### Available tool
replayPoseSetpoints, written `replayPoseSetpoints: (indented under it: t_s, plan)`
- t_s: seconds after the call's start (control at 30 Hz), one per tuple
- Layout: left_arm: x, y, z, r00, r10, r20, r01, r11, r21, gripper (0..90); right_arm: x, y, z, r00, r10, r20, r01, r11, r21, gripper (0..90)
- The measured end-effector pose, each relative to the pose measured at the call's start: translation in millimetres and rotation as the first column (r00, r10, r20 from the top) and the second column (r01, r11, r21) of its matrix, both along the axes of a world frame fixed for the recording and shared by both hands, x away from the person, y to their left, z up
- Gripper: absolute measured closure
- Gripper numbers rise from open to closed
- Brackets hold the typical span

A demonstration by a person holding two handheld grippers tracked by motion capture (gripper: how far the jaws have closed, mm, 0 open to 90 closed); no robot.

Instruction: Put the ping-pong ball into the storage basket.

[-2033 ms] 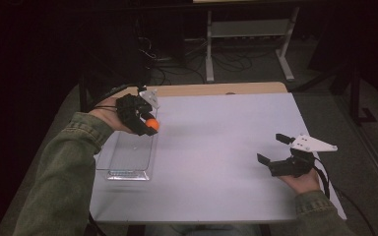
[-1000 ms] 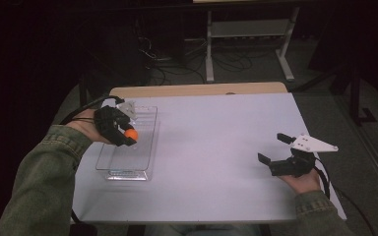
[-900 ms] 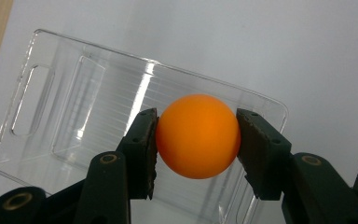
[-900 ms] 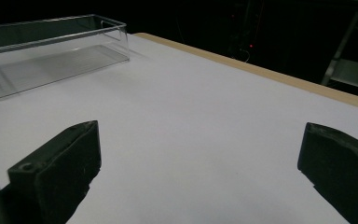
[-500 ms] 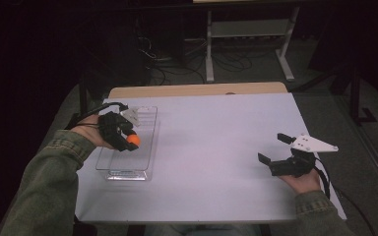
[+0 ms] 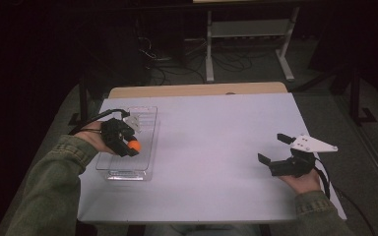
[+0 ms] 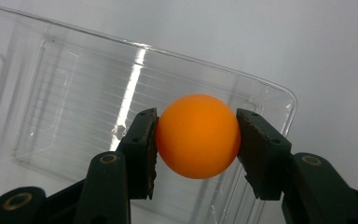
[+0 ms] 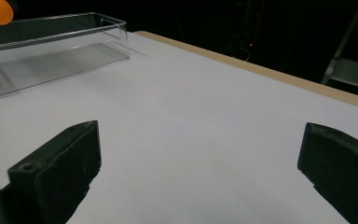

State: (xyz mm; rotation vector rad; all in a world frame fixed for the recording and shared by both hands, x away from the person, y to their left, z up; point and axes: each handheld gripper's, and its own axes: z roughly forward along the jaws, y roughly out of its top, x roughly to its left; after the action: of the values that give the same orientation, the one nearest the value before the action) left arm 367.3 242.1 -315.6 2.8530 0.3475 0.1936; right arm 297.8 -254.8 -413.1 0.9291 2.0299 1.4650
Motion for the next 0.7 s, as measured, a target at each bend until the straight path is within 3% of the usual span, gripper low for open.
replayPoseSetpoints:
  t_s: [0.7]
  plan:
    - [1.0,-3.6,-30.0,0.9987,-0.020,-0.047,0.020,0.9998,-0.001,50.4,-0.4,0.4,0.0,1.0000,0.002,-0.001,-0.002,1.000,-0.003,0.0]
